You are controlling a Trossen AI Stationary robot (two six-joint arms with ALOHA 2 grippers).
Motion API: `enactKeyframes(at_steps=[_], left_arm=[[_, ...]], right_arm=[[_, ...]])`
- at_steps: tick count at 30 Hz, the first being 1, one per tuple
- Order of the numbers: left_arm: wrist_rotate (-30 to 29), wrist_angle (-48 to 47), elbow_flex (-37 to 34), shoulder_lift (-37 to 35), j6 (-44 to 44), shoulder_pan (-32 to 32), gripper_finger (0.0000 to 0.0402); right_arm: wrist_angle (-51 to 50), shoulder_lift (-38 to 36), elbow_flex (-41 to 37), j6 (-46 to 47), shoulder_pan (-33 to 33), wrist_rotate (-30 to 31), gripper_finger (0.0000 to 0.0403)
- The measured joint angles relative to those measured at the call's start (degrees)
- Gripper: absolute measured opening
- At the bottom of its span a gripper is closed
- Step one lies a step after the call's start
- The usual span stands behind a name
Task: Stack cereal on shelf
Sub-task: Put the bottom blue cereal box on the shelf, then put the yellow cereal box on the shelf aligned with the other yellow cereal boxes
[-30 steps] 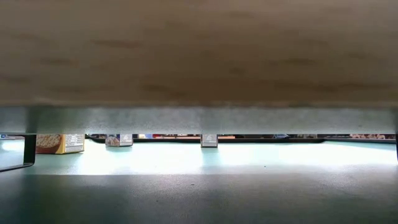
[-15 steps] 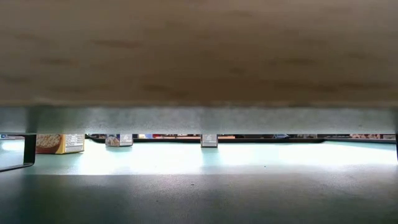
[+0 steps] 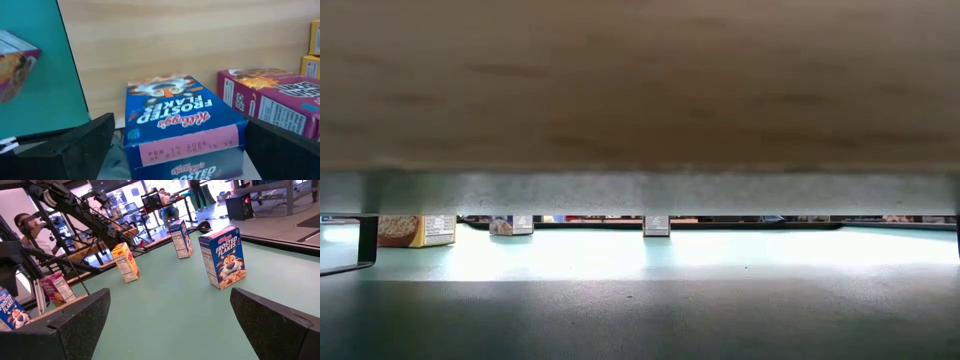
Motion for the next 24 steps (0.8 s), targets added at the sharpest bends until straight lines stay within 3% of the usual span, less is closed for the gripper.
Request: enactKeyframes(at_steps=[17, 24], left_arm=[[-10.4, -10.6, 0.0, -4.2, 5.0, 4.1, 0.0399], [-10.6, -10.6, -1.4, -8.8, 19.6, 12.2, 0.0398]], right_arm=[[0.0, 0.0, 0.0, 0.0, 0.0, 0.0, 0.04], [0.2, 0.0, 0.0, 0.0, 0.0, 0.0, 0.04]])
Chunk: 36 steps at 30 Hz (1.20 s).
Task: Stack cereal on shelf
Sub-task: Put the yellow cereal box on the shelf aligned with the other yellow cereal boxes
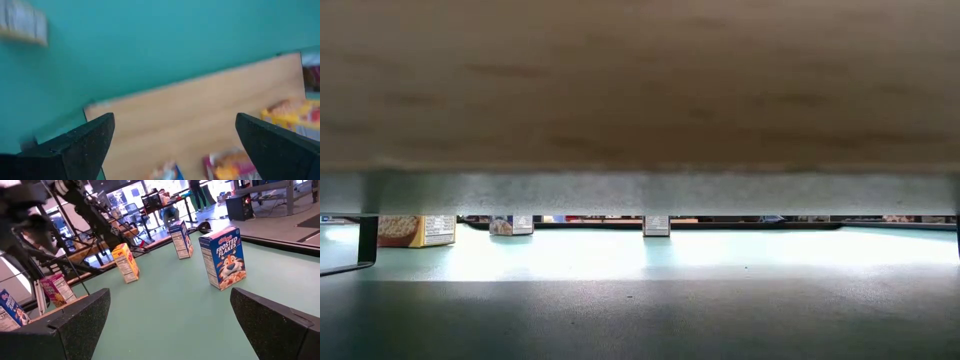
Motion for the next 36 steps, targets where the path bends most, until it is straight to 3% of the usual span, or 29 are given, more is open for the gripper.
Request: enactKeyframes(at_steps=[4, 9, 15, 20, 28, 36], left_arm=[[0.6, 0.1, -6.3, -4.0, 5.5, 5.2, 0.0398], [4.0, 0.0, -22.2, -13.3, 3.5, 9.9, 0.0393], [4.8, 4.5, -40.7, -26.5, 2.3, 10.4, 0.0386], [6.5, 8.1, -52.1, -35.6, -0.4, 10.4, 0.0389], [5.7, 14.3, -64.3, -45.3, 1.2, 10.4, 0.0399], [5.0, 14.8, -67.9, -47.1, 8.9, 10.4, 0.0399]], right_arm=[[0.0, 0.0, 0.0, 0.0, 0.0, 0.0, 0.04], [0.0, 0.0, 0.0, 0.0, 0.0, 0.0, 0.04], [0.0, 0.0, 0.0, 0.0, 0.0, 0.0, 0.04], [0.0, 0.0, 0.0, 0.0, 0.0, 0.0, 0.04], [0.0, 0.0, 0.0, 0.0, 0.0, 0.0, 0.04], [0.0, 0.0, 0.0, 0.0, 0.0, 0.0, 0.04]])
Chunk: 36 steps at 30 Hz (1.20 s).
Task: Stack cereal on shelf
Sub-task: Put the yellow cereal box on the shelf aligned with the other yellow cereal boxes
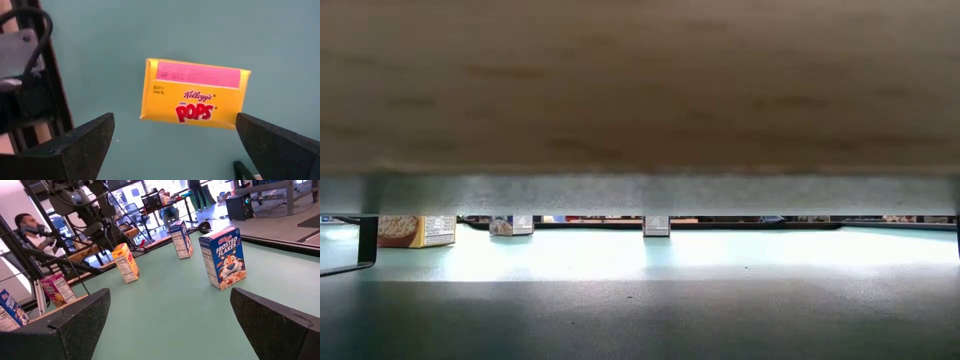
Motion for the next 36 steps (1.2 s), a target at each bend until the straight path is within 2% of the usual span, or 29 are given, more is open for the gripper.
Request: enactKeyframes(at_steps=[6, 15, 28, 36], left_arm=[[-0.5, 0.8, 0.0, -1.1, 5.8, 0.0, 0.0398], [-1.2, 1.6, -0.1, -3.5, 8.8, 0.0, 0.0398], [-2.0, 3.2, -0.2, 1.6, 9.1, 0.0, 0.0398], [-4.7, 4.0, -0.3, 4.8, 9.1, 0.3, 0.0398]], right_arm=[[0.0, 0.0, 0.0, 0.0, 0.0, 0.0, 0.04], [0.0, 0.0, 0.0, 0.0, 0.0, 0.0, 0.04], [0.0, 0.0, 0.0, 0.0, 0.0, 0.0, 0.04], [0.0, 0.0, 0.0, 0.0, 0.0, 0.0, 0.04]])
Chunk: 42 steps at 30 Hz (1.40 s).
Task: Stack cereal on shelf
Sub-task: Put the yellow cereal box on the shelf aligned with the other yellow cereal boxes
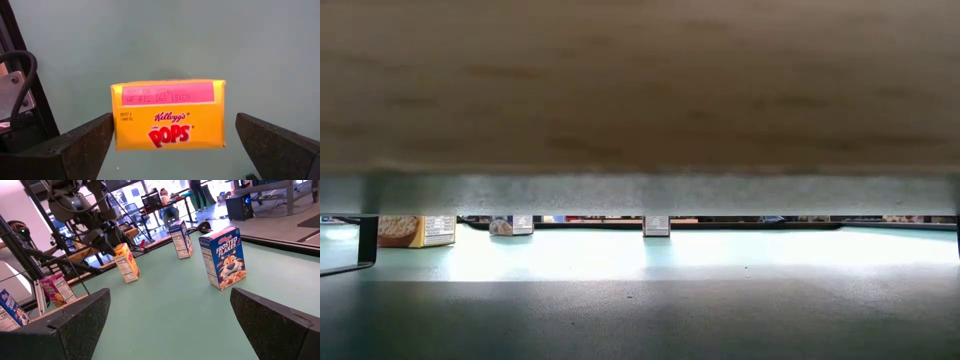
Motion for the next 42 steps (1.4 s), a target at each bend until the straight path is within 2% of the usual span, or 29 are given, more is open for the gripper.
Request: enactKeyframes(at_steps=[8, 18, 21, 26, 35, 42], left_arm=[[-0.2, 1.5, -1.0, 3.0, -1.4, 1.2, 0.039], [0.2, 4.2, -1.1, 3.2, -6.7, 1.2, 0.0292], [0.7, 4.6, -1.1, 3.2, -8.0, 1.2, 0.0275], [1.7, 5.3, -0.3, 3.3, -10.8, 1.2, 0.028], [1.8, 5.6, 6.1, 3.5, -11.1, 1.2, 0.0278], [2.6, 6.2, 11.8, 7.2, -12.6, 1.2, 0.0279]], right_arm=[[0.0, 0.0, 0.0, 0.0, 0.0, 0.0, 0.04], [0.0, 0.0, 0.0, 0.0, 0.0, 0.0, 0.04], [0.0, 0.0, 0.0, 0.0, 0.0, 0.0, 0.04], [0.0, 0.0, 0.0, 0.0, 0.0, 0.0, 0.04], [0.0, 0.0, 0.0, 0.0, 0.0, 0.0, 0.04], [0.0, 0.0, 0.0, 0.0, 0.0, 0.0, 0.04]])
